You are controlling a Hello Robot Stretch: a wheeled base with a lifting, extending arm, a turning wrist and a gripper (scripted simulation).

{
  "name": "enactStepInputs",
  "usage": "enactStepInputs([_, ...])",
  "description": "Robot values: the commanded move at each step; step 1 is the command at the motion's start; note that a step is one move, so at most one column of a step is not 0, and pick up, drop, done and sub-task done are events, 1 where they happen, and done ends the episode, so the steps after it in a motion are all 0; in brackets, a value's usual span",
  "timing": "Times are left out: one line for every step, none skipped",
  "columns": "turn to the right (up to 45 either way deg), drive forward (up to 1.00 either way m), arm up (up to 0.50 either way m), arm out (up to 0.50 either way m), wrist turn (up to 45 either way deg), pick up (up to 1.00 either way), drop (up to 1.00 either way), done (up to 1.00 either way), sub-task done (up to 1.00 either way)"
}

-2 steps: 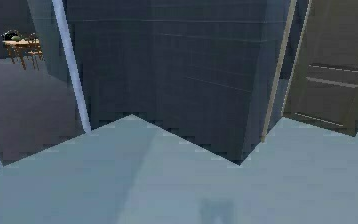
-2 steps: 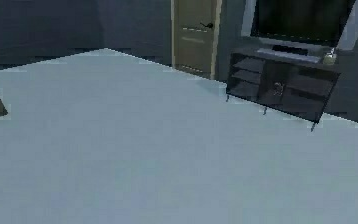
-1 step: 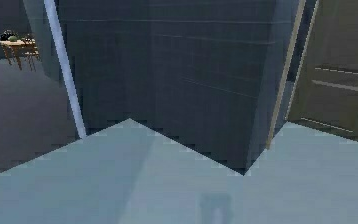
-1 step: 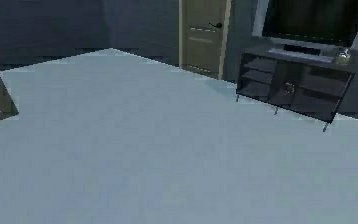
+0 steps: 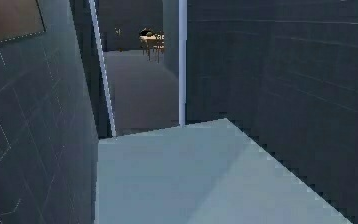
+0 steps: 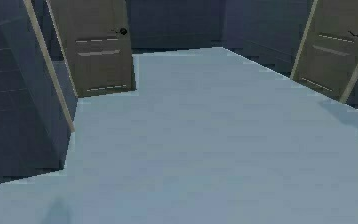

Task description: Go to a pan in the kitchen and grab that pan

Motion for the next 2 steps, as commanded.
enactStepInputs([0.0, 0.50, 0.00, 0.00, 0.0, 0.00, 0.00, 0.00, 0.00])
enactStepInputs([-3.0, 0.00, 0.00, 0.00, 0.0, 0.00, 0.00, 0.00, 0.00])
